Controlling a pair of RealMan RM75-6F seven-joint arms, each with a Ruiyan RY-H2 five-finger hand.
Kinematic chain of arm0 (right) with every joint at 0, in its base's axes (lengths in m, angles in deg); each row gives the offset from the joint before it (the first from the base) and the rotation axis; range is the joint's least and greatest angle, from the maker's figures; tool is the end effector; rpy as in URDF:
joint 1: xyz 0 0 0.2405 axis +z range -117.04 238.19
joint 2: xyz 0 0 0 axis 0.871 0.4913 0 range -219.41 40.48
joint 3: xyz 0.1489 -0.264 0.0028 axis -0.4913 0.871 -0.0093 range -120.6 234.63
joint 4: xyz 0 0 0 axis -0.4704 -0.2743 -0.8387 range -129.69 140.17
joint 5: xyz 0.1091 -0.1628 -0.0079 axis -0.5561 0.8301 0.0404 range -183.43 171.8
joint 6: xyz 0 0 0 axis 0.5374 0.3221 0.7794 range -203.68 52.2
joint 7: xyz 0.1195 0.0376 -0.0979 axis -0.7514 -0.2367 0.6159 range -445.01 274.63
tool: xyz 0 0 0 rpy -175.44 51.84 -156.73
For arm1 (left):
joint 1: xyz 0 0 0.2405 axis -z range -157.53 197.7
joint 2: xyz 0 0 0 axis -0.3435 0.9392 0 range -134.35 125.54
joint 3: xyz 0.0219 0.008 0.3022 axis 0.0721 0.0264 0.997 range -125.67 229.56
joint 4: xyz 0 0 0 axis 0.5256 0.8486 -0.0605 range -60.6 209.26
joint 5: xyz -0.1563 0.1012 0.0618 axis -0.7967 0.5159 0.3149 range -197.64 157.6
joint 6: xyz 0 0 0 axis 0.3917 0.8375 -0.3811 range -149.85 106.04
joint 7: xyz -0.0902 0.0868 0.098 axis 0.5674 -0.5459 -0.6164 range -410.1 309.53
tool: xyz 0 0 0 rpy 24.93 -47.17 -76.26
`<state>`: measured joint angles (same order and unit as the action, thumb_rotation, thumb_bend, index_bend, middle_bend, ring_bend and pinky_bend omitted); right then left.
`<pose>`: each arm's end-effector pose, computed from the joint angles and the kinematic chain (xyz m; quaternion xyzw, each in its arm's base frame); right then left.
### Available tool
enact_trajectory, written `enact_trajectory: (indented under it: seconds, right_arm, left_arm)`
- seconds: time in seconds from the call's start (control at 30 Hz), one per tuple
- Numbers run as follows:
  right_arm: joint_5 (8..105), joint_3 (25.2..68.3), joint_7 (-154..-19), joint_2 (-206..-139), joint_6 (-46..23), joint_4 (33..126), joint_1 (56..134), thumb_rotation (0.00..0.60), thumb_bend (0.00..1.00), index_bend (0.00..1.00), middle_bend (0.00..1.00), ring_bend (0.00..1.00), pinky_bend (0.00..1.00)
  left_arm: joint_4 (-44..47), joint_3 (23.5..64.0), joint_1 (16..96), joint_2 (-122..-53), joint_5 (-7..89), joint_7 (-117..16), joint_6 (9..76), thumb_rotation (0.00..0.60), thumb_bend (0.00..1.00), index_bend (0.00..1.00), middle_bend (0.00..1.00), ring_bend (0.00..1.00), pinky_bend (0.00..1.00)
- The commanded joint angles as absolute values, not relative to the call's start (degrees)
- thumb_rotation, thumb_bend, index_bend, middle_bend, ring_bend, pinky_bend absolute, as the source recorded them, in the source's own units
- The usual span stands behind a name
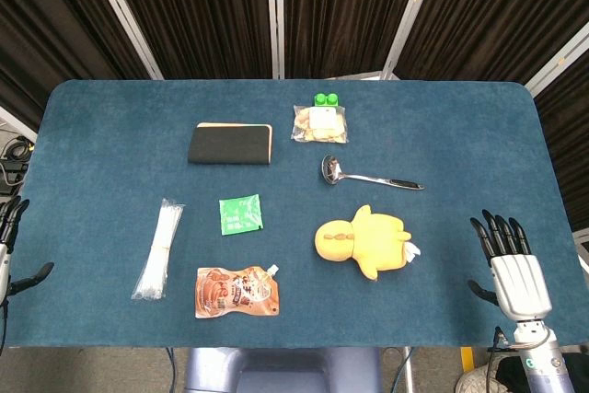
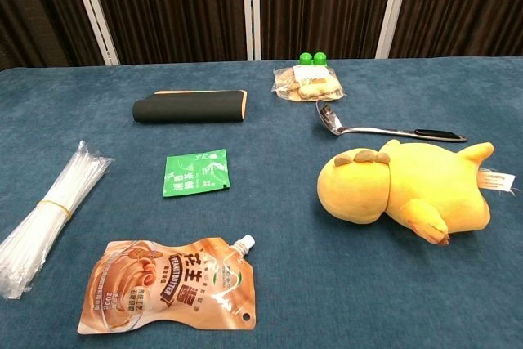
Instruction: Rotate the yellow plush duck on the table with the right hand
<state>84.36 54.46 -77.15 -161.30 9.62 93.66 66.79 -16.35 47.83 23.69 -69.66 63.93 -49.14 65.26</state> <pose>-0.3357 -0.2051 0.1450 0.6334 -0.3410 0.3875 0.5765 -0.3572 0.1949 0.1987 -0.5643 -0.3876 -0.3983 0.6105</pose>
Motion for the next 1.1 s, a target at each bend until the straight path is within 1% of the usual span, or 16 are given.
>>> enact_trajectory:
  seconds: [0.03, 0.23, 0.7, 0.83, 0.93, 1.0, 1.03, 1.1]
  right_arm:
    - [84.6, 54.6, -77.0, -161.4, 9.7, 93.6, 66.8, 0.6, 0.18, 0.0, 0.0, 0.0, 0.0]
    - [85.2, 55.2, -76.5, -161.6, 9.6, 93.6, 66.8, 0.6, 0.18, 0.0, 0.0, 0.0, 0.0]
    - [85.7, 55.5, -75.4, -162.1, 9.6, 93.8, 66.9, 0.6, 0.18, 0.0, 0.0, 0.0, 0.0]
    - [85.2, 55.4, -75.4, -162.4, 8.6, 93.8, 67.2, 0.6, 0.19, 0.0, 0.0, 0.0, 0.0]
    - [84.4, 54.9, -74.5, -162.6, 7.8, 94.5, 67.7, 0.6, 0.34, 0.0, 0.0, 0.0, 0.0]
    - [84.0, 54.3, -73.7, -162.7, 7.5, 95.5, 68.1, 0.6, 0.52, 0.0, 0.0, 0.0, 0.0]
    - [83.9, 53.9, -73.3, -162.8, 7.4, 96.2, 68.5, 0.6, 0.57, 0.0, 0.0, 0.0, 0.0]
    - [83.9, 52.9, -71.7, -163.3, 7.4, 98.0, 69.3, 0.6, 0.75, 0.0, 0.0, 0.0, 0.0]
  left_arm:
    - [-16.5, 47.9, 23.5, -69.5, 64.1, -49.0, 65.6, 0.6, 0.19, 0.0, 0.0, 0.0, 0.0]
    - [-16.9, 47.9, 23.2, -69.2, 64.6, -48.4, 66.5, 0.6, 0.19, 0.0, 0.0, 0.0, 0.0]
    - [-16.7, 47.9, 23.4, -69.0, 64.6, -47.7, 66.1, 0.6, 0.19, 0.0, 0.0, 0.0, 0.0]
    - [-17.3, 47.9, 23.1, -68.6, 64.8, -47.2, 66.7, 0.6, 0.19, 0.0, 0.0, 0.0, 0.0]
    - [-17.4, 48.0, 22.9, -68.5, 64.8, -47.1, 66.8, 0.6, 0.19, 0.0, 0.0, 0.0, 0.0]
    - [-17.4, 48.0, 23.0, -68.6, 64.8, -47.2, 66.7, 0.6, 0.18, 0.0, 0.0, 0.0, 0.0]
    - [-17.4, 48.0, 23.0, -68.6, 64.7, -47.3, 66.6, 0.6, 0.18, 0.0, 0.0, 0.0, 0.0]
    - [-17.4, 48.0, 23.1, -68.7, 64.8, -47.3, 66.4, 0.6, 0.19, 0.0, 0.0, 0.0, 0.0]
